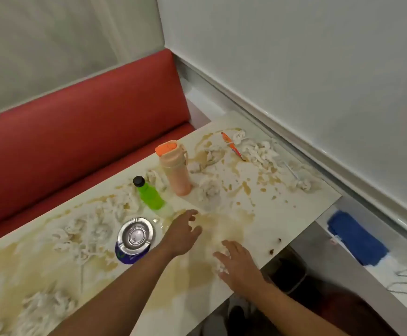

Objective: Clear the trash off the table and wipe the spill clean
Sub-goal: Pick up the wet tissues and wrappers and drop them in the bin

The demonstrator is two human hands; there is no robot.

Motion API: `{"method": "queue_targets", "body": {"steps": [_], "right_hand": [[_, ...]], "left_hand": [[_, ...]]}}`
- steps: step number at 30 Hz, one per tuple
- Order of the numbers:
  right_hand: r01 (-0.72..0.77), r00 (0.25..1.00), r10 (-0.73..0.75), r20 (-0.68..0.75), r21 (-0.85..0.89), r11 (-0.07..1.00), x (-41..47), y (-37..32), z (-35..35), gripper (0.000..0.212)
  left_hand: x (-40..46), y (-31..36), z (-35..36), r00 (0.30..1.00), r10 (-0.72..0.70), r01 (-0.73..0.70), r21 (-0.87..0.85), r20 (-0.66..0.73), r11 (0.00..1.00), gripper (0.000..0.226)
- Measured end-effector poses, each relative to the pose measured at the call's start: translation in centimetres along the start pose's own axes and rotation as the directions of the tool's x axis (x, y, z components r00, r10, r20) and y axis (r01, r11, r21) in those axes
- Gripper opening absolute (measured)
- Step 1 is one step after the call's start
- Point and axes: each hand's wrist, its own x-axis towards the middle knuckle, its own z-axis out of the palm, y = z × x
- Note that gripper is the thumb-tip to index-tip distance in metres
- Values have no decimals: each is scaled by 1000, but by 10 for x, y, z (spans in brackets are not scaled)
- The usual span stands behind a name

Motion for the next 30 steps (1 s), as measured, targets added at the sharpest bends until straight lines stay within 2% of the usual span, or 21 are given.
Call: {"method": "queue_targets", "body": {"steps": [2,7,12,16,21,26,30], "right_hand": [[23,1000,-22,-22,40,999,5,9,3,39],[80,996,-77,-44,70,994,0,25,10,50],[72,997,-70,-23,159,985,2,35,9,33],[100,994,-104,15,181,978,11,36,11,21],[106,994,-108,-11,269,957,19,39,9,16],[-44,999,39,19,397,917,9,46,-10,17],[-186,981,191,46,522,833,-8,58,-28,20]], "left_hand": [[26,12,5,999,-14,16,52,-41,999,56],[78,32,18,983,-123,136,92,-136,986,68],[111,40,33,962,-176,204,124,-207,971,71],[122,36,41,948,-219,250,116,-230,961,58],[120,24,45,935,-215,249,88,-283,965,30],[104,26,44,934,-224,219,-47,-278,975,29],[82,22,38,944,-204,169,-151,-259,974,26]]}}
